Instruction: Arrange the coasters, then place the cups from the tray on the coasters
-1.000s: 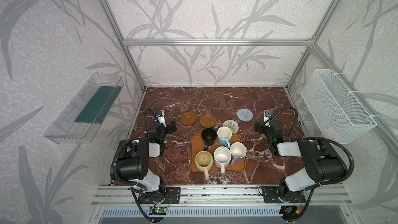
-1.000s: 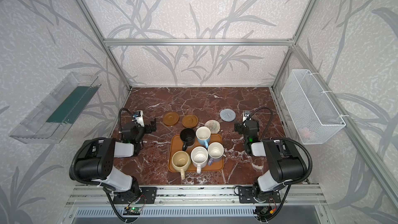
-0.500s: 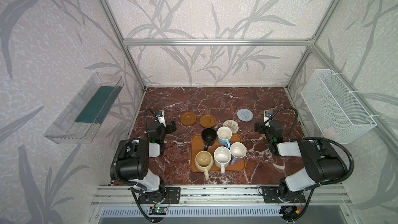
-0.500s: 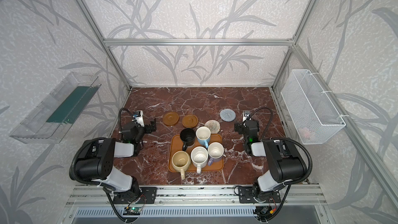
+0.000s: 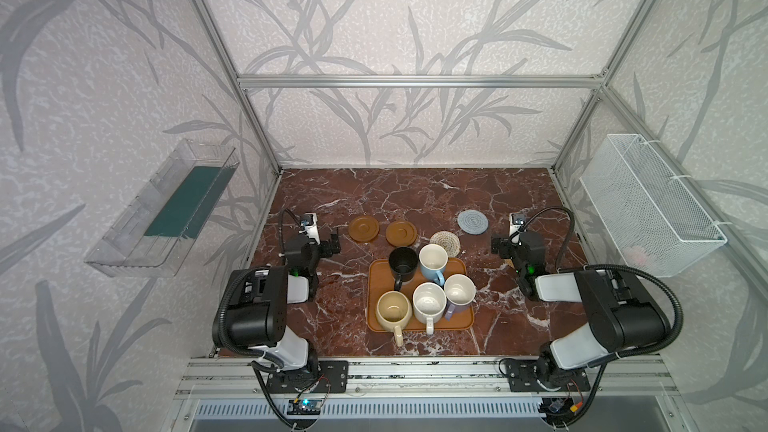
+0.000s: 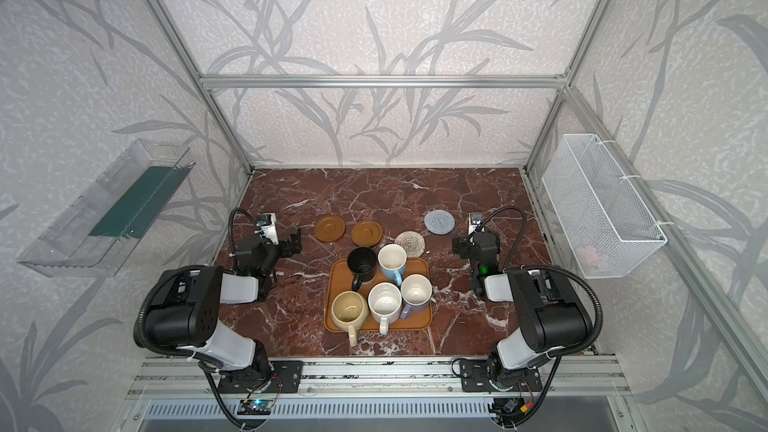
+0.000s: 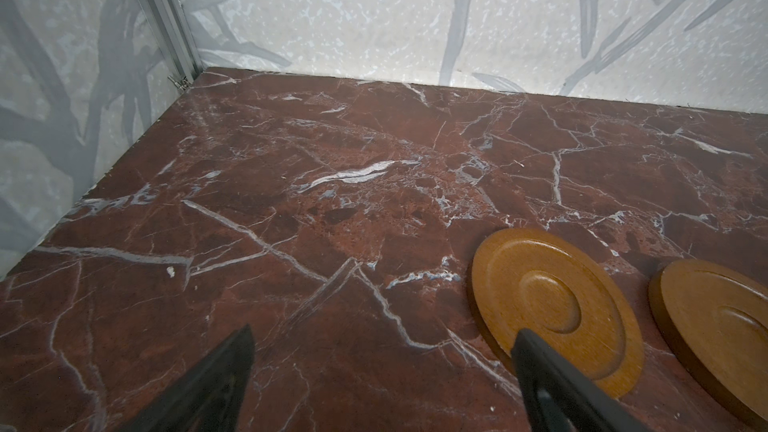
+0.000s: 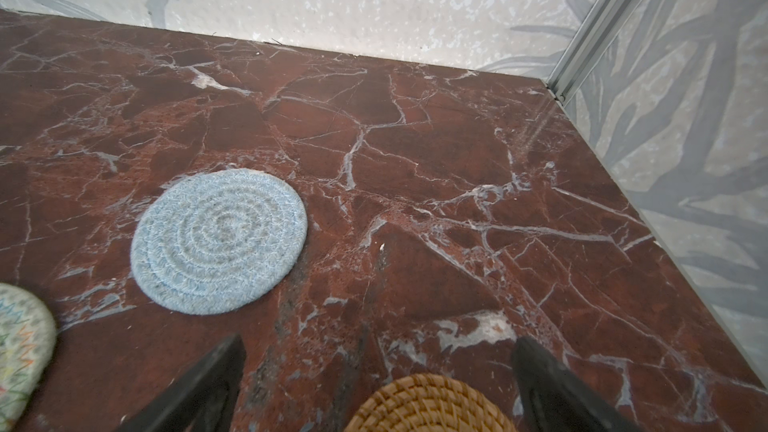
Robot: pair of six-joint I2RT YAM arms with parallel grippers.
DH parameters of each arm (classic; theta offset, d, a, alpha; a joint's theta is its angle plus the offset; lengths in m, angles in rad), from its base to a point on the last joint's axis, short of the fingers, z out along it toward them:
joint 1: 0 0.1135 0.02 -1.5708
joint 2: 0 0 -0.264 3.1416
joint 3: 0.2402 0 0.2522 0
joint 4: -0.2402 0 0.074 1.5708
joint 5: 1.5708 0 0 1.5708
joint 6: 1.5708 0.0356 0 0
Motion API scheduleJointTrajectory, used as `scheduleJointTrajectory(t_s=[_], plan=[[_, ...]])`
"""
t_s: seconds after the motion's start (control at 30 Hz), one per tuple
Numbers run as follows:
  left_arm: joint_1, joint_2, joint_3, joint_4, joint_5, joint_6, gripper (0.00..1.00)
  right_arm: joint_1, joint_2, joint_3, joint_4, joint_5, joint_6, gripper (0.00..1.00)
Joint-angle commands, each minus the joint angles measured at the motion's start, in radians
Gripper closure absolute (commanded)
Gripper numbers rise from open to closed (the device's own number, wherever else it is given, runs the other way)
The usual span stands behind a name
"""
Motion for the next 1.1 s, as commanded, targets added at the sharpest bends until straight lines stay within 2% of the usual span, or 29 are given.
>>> scheduleJointTrajectory(t_s=[0.0, 0.5, 0.63, 0.73, 0.83, 1.0, 1.07], plan=[[-0.001, 0.002, 0.007, 0.012, -0.009, 0.016, 0.01, 0.004, -0.005, 0.009, 0.023, 0.016, -0.004, 0.01], [-0.001, 0.002, 0.004, 0.016, -0.016, 0.011, 0.01, 0.004, -0.006, 0.008, 0.025, 0.016, -0.005, 0.01], [-0.001, -0.062, -0.003, -0.014, -0.061, -0.008, 0.01, 0.004, -0.048, 0.001, 0.024, 0.003, -0.014, 0.01], [-0.003, -0.194, 0.0, -0.129, -0.099, -0.015, 0.01, 0.004, -0.15, 0.015, -0.086, 0.007, -0.016, 0.01], [-0.003, -0.328, 0.027, -0.283, -0.137, -0.057, 0.01, 0.004, -0.274, 0.083, -0.351, -0.002, 0.017, 0.01], [-0.01, -0.472, 0.074, -0.427, -0.105, -0.136, 0.01, 0.004, -0.395, 0.166, -0.6, -0.059, 0.105, 0.01], [-0.013, -0.51, 0.109, -0.51, -0.11, -0.217, 0.01, 0.004, -0.415, 0.194, -0.66, -0.094, 0.138, 0.01]])
